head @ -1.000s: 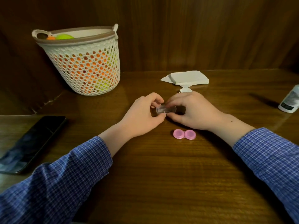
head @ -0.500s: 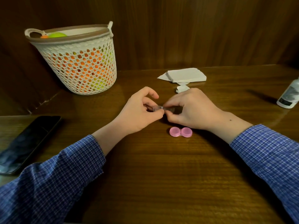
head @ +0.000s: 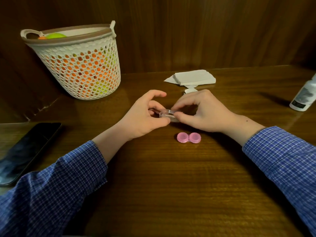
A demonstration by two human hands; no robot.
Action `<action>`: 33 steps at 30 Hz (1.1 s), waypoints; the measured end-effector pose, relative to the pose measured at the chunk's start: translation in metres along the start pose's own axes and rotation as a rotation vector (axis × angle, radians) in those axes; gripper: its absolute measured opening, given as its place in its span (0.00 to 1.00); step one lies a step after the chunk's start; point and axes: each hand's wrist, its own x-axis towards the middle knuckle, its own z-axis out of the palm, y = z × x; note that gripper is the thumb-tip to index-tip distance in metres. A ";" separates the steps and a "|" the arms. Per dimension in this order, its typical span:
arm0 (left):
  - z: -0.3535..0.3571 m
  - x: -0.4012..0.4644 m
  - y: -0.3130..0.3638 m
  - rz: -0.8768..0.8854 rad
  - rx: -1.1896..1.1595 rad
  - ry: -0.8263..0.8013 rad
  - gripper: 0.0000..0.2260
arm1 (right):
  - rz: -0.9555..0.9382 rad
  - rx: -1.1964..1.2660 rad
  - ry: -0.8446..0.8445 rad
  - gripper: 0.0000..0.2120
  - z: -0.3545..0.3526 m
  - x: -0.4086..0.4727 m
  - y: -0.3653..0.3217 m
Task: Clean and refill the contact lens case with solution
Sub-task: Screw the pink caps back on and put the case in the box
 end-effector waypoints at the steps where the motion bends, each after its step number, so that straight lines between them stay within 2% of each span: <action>1: -0.002 0.000 0.000 -0.002 0.009 -0.027 0.34 | 0.036 0.048 0.023 0.08 0.000 0.000 0.003; 5: -0.006 0.000 -0.001 -0.027 0.042 -0.145 0.36 | 0.199 0.211 0.123 0.05 0.004 0.003 0.008; 8: -0.006 0.002 -0.002 -0.039 0.053 -0.177 0.34 | 0.293 0.302 0.156 0.07 0.006 0.005 0.010; 13: -0.005 0.003 -0.005 -0.031 0.058 -0.161 0.32 | 0.317 0.321 0.246 0.03 0.005 0.004 0.008; 16: -0.003 0.003 -0.006 -0.019 0.062 -0.148 0.32 | 0.267 0.279 0.340 0.05 -0.001 -0.004 0.003; 18: -0.003 0.003 -0.007 -0.014 0.062 -0.147 0.33 | 0.203 0.264 0.291 0.05 -0.009 -0.017 -0.002; 22: -0.002 0.003 -0.008 -0.002 0.067 -0.163 0.33 | 0.167 0.234 -0.015 0.13 -0.026 -0.051 -0.004; 25: -0.002 0.004 -0.010 0.011 0.086 -0.170 0.33 | 0.187 0.212 -0.162 0.19 -0.028 -0.062 -0.007; 30: -0.002 0.006 -0.011 0.024 0.110 -0.171 0.33 | 0.108 0.127 -0.240 0.09 -0.021 -0.059 -0.010; 33: -0.002 0.005 -0.010 0.035 0.105 -0.170 0.32 | 0.114 0.200 -0.200 0.07 -0.024 -0.059 -0.008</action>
